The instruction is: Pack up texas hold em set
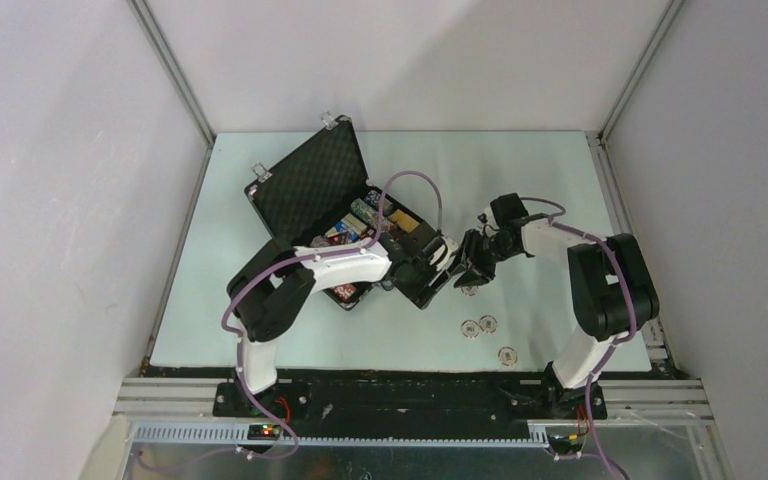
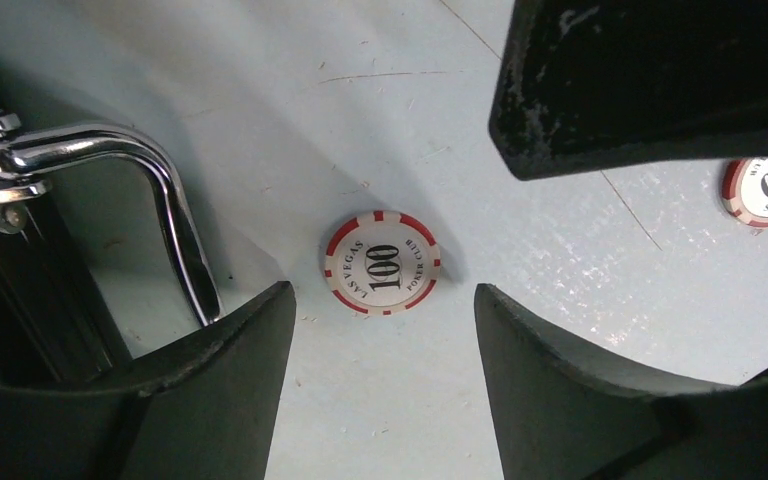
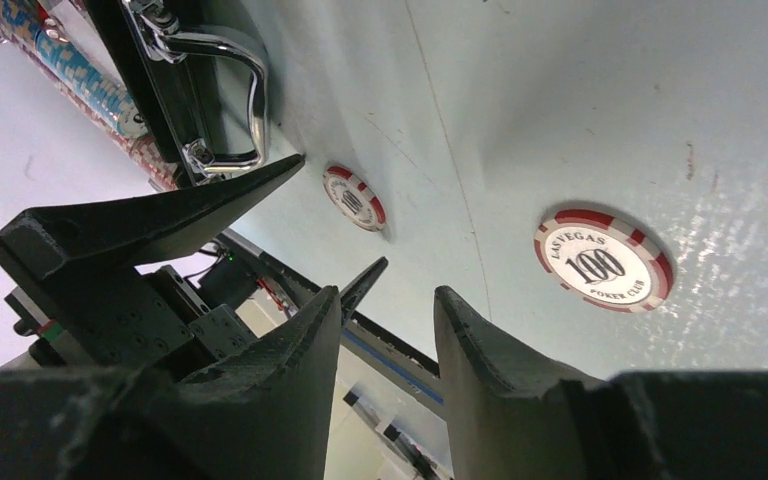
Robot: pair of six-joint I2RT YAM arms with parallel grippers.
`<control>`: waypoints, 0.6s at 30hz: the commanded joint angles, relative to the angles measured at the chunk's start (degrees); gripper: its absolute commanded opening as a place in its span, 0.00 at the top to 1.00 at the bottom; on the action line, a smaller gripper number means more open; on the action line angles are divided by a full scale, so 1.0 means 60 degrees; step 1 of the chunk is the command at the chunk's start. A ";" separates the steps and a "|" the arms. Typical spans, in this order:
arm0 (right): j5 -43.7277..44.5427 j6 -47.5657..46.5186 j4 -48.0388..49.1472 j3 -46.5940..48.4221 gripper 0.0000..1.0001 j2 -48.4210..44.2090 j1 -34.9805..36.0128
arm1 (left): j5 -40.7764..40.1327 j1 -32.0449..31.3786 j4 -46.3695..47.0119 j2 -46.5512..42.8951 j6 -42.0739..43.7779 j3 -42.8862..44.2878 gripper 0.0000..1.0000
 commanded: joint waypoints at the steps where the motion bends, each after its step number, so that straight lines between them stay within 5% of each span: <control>1: 0.0226 -0.0001 0.0105 -0.0049 0.58 -0.0439 -0.0124 | -0.0390 -0.0186 -0.0165 0.0176 0.0250 0.0457 0.30; 8: 0.0361 -0.0090 -0.0002 -0.0280 0.58 -0.0861 -0.0448 | -0.1645 -0.0711 -0.0594 0.0852 0.0493 0.0964 0.38; 18: 0.0378 -0.0131 -0.0001 -0.0677 0.58 -0.1576 -0.0740 | -0.1366 -0.0686 -0.1270 0.1212 0.0285 0.1222 0.45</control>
